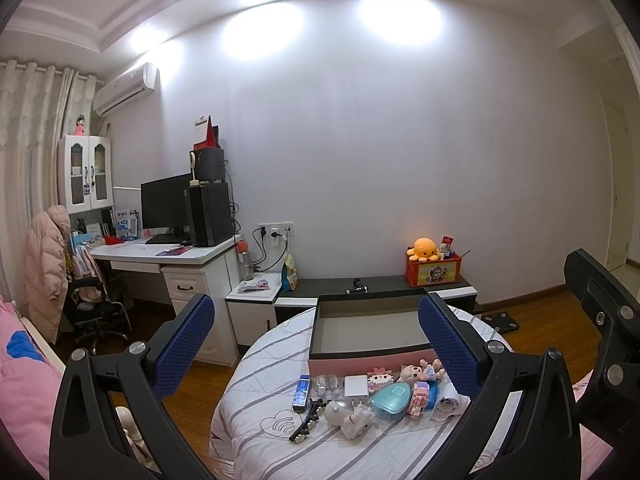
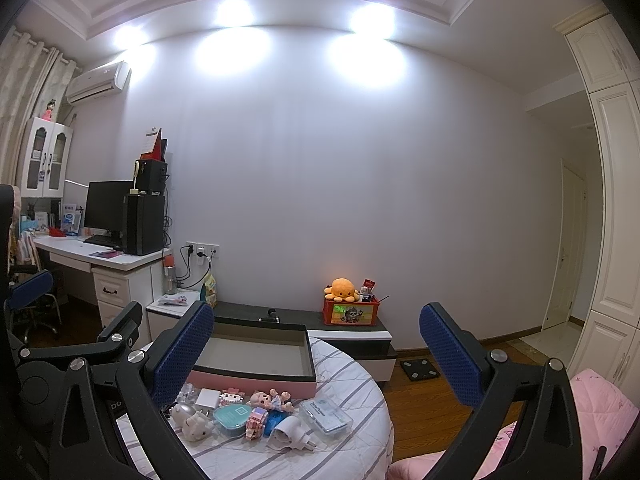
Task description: Organize rigid objects
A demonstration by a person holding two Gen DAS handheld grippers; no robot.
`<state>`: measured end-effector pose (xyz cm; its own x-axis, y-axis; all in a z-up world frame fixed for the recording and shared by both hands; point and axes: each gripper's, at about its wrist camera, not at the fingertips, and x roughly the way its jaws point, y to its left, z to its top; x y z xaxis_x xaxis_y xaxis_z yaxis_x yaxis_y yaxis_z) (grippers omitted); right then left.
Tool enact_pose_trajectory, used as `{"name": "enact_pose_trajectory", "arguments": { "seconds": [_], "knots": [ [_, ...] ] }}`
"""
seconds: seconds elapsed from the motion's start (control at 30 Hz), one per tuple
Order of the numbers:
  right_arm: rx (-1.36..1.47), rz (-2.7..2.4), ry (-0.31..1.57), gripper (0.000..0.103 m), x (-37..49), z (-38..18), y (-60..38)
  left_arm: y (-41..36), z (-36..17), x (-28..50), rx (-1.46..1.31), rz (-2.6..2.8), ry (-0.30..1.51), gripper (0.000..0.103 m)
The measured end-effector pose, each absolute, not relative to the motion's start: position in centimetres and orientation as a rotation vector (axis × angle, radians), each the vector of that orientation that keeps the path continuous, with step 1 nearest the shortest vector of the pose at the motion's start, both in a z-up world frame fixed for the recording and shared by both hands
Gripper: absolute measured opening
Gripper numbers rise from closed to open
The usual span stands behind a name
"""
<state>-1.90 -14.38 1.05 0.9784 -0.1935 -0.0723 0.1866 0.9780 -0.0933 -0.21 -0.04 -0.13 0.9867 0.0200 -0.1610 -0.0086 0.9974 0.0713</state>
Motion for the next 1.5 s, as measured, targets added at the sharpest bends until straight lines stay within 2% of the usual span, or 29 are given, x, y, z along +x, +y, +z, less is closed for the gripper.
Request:
{"name": "enact_pose_trajectory", "arguments": {
  "seconds": [0.47,1.07,1.5],
  "knots": [
    [-0.083,-0.246,0.22,0.103,1.5,-1.2,-15.1,1.1,-2.9,2.9,0.089,0.065,0.301,0.103],
    [-0.157,-0.333,0.622,0.103,8.6,-11.4,-15.8,0.7,-12.9,9.7,0.18,0.064,0.716,0.103],
    [-0.092,-0.281,0.743,0.103,11.9,-14.3,-17.9,0.3,-15.0,12.2,0.157,0.0,0.793,0.103]
  ]
}}
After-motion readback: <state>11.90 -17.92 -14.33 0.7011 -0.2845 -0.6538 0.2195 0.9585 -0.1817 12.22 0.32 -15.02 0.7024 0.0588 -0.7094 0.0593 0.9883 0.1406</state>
